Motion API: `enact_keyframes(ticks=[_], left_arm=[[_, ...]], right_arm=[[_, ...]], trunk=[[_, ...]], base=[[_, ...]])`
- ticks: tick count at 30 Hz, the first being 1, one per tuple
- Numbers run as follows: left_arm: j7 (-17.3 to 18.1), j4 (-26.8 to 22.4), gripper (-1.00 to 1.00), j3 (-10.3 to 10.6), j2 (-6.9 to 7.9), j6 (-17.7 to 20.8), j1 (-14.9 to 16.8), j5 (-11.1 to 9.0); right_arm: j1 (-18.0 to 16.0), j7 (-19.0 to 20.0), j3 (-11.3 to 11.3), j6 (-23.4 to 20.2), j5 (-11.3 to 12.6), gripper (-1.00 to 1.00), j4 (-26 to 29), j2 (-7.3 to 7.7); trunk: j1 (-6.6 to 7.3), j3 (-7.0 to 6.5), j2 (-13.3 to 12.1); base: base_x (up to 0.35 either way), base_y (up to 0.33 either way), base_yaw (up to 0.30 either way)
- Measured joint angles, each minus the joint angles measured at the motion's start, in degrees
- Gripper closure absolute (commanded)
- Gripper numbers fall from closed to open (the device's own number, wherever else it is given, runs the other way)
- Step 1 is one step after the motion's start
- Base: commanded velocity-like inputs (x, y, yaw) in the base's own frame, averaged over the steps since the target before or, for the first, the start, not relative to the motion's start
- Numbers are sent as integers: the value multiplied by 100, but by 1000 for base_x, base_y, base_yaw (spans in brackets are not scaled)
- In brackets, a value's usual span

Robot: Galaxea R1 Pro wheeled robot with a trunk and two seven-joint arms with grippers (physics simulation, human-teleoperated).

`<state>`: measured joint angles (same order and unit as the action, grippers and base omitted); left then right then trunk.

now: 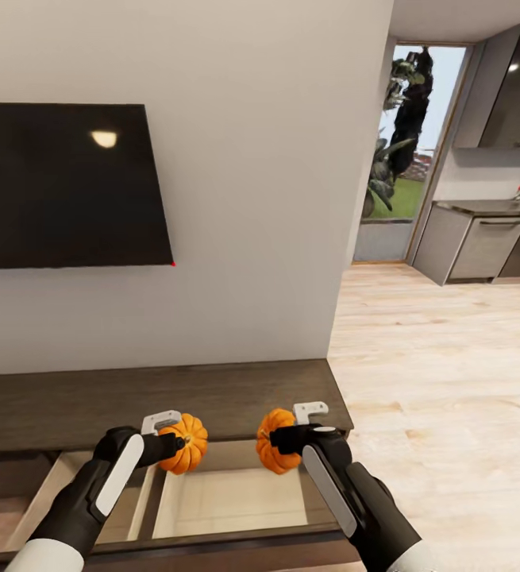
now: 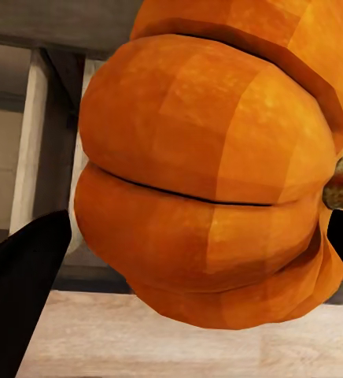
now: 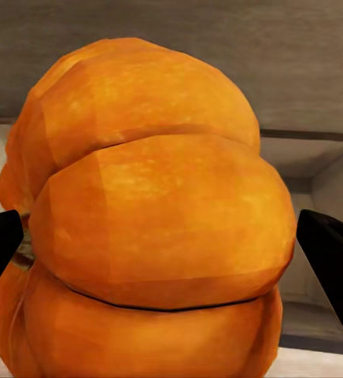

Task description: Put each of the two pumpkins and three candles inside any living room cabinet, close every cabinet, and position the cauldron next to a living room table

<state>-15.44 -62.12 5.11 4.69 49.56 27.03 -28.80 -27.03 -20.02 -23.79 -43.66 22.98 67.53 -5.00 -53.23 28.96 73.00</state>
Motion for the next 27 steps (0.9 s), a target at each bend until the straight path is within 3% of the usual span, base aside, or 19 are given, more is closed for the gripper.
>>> enact_keyframes(ticks=[7, 14, 27], left_arm=[[10, 4, 100, 208, -131, -179, 0, -27], [17, 123, 100, 241, -170, -234, -1, -11], [75, 448, 100, 302, -319, -229, 8, -24]], right_arm=[[-104, -119, 2, -72, 15, 100, -182, -12], [-112, -131, -3, -70, 22, 100, -311, -279], [-344, -132, -1, 19, 14, 100, -832, -321]], trunk=[[-154, 126, 281], [-308, 252, 562], [-593, 485, 1083]], base=[[0, 0, 0], [0, 0, 0], [0, 0, 0]])
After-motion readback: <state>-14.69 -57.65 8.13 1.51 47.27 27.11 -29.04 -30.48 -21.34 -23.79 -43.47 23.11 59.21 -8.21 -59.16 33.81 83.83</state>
